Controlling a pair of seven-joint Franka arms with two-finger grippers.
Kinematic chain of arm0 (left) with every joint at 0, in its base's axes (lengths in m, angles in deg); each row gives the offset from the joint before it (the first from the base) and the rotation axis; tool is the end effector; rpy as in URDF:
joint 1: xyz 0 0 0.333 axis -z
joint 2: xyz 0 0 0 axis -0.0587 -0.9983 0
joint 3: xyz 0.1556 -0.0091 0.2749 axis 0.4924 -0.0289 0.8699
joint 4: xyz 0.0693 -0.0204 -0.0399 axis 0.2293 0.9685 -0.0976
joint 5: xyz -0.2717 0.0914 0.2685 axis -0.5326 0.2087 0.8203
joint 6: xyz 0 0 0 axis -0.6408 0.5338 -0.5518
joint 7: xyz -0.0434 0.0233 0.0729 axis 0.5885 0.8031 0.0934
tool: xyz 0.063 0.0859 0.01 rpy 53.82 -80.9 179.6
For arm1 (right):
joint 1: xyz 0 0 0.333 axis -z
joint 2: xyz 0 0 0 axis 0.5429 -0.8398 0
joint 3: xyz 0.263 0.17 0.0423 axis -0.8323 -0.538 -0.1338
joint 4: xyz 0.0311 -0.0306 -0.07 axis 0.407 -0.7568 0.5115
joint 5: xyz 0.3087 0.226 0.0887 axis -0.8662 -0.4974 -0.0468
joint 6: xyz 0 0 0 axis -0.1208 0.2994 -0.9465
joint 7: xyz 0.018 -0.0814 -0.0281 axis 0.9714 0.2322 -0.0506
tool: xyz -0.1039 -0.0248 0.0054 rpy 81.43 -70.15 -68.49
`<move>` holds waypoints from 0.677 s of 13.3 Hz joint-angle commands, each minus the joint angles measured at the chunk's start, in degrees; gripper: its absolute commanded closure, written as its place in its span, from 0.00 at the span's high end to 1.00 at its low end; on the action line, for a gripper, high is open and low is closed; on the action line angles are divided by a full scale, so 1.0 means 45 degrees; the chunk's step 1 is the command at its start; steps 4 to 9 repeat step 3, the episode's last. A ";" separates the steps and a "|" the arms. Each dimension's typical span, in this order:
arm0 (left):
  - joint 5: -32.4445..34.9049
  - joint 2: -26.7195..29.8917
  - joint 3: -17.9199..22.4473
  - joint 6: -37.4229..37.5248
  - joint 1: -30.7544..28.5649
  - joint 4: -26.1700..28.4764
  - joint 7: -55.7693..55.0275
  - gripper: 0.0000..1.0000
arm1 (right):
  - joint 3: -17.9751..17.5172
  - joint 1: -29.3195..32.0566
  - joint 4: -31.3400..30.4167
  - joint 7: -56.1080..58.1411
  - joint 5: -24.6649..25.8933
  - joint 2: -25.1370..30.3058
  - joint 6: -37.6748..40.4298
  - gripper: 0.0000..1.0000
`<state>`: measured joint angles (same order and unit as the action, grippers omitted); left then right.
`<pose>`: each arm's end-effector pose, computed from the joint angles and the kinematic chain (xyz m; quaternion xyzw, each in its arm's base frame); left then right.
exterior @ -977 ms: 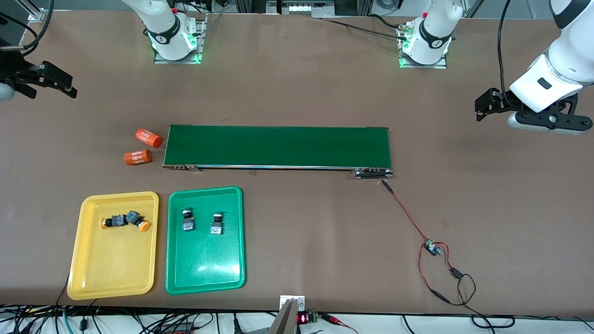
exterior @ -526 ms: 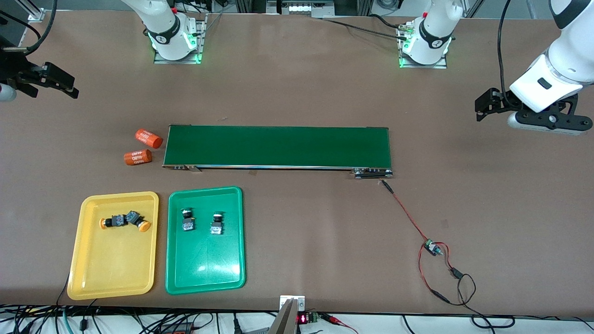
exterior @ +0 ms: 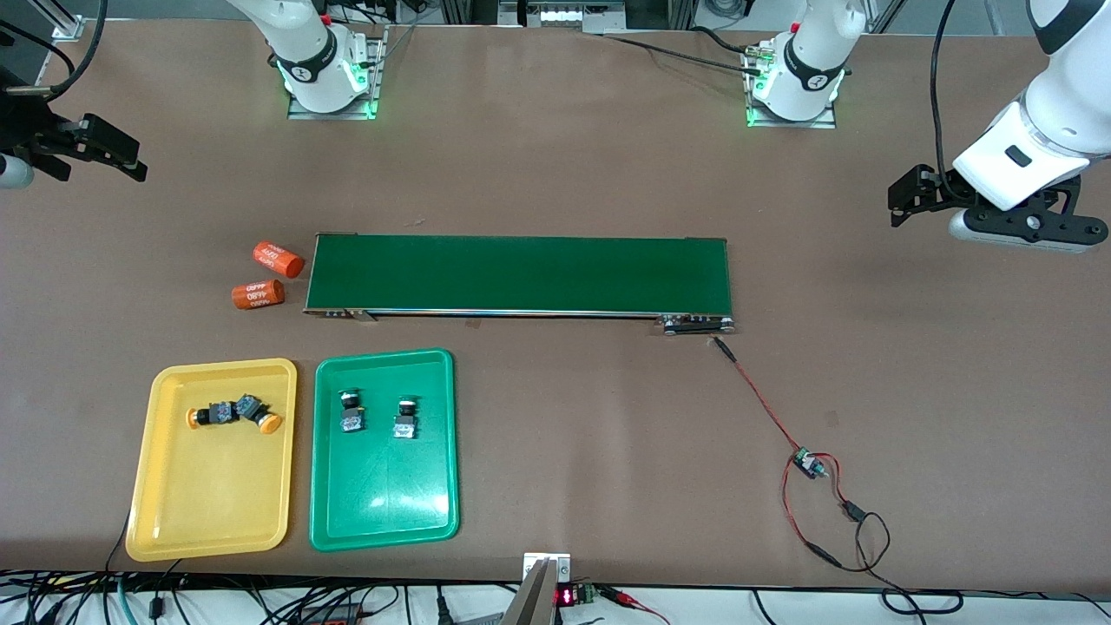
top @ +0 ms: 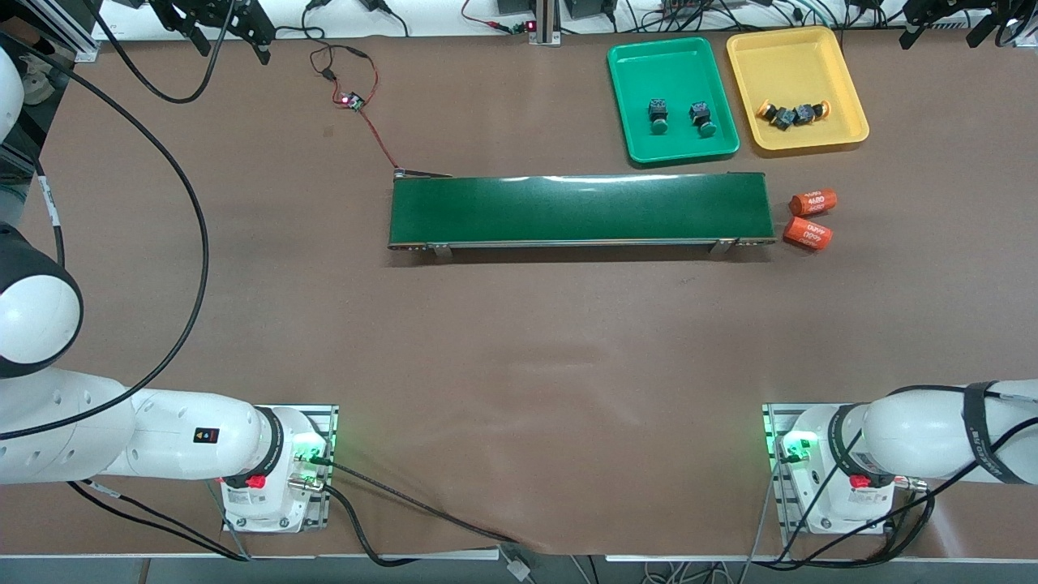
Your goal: Sort buttons by color to trays
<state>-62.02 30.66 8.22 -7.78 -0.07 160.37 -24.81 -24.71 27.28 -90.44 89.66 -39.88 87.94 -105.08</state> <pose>0.5482 -0.0574 0.5847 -0.9970 0.0715 0.0154 0.0264 0.5184 -0.0110 0.6221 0.9997 -0.0003 -0.0257 0.0001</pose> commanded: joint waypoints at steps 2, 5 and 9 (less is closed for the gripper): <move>-0.0196 -0.0030 -0.0014 0.0262 0.0030 -0.0283 -0.0017 1.00 | -0.0008 0.0014 -0.0108 0.0160 0.0065 0.0195 0.0123 1.00; -0.0196 -0.0011 -0.0014 0.0281 0.0030 -0.0283 -0.0017 1.00 | -0.0027 0.0014 -0.0108 0.0160 0.0065 0.0195 0.0124 1.00; -0.0196 -0.0011 -0.0014 0.0281 0.0030 -0.0283 -0.0017 1.00 | -0.0027 0.0014 -0.0108 0.0160 0.0065 0.0195 0.0124 1.00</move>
